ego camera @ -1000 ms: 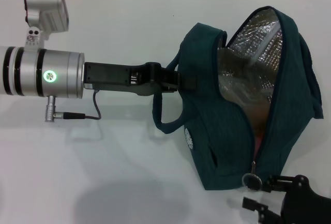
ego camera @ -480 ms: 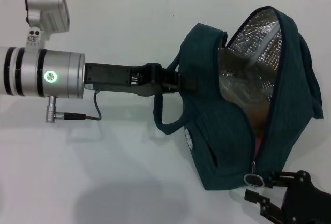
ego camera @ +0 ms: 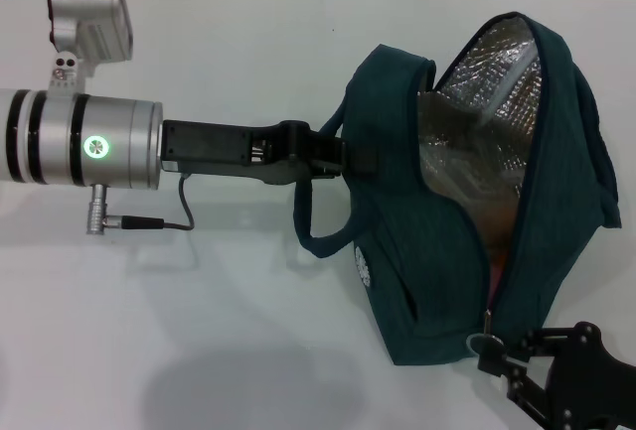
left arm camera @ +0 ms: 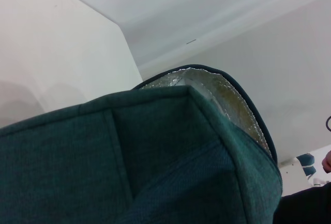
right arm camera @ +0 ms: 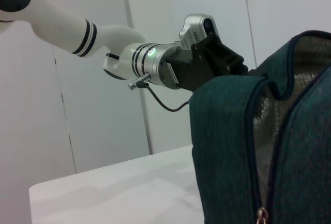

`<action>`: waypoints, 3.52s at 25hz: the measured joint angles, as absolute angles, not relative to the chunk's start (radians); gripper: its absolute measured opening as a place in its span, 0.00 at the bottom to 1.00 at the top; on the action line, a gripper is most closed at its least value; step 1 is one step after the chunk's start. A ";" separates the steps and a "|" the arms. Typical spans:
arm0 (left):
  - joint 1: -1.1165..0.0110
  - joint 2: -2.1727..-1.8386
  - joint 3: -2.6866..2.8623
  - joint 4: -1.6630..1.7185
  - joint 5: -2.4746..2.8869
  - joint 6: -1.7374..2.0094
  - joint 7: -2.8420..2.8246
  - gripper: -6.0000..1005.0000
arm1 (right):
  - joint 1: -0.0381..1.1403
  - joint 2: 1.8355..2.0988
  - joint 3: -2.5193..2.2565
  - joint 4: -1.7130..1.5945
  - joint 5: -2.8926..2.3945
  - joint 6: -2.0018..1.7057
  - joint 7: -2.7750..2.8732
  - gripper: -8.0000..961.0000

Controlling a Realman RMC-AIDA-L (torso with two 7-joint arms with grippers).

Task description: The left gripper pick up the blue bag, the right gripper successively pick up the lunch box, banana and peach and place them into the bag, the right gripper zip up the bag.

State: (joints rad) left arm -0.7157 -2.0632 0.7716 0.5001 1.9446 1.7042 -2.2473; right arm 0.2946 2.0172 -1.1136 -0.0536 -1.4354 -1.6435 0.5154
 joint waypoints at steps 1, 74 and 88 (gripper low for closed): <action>-0.716 -2.063 0.772 0.500 1.945 1.704 -2.247 0.10 | 0.295 2.017 -1.114 -0.054 -1.435 -1.643 0.515 0.22; -0.499 -2.082 0.772 0.501 1.637 1.900 -1.611 0.70 | 0.379 2.023 -1.102 -0.078 -1.054 -1.953 0.577 0.01; -0.445 -2.084 0.772 0.419 1.631 1.927 -1.390 0.70 | 0.589 2.028 -1.130 -0.066 -1.054 -1.844 0.735 0.01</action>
State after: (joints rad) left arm -0.4450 -2.0838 0.7716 0.4189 1.6309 1.9267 -1.3897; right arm 0.5894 2.0279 -1.1296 -0.0662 -1.0543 -1.8438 0.7345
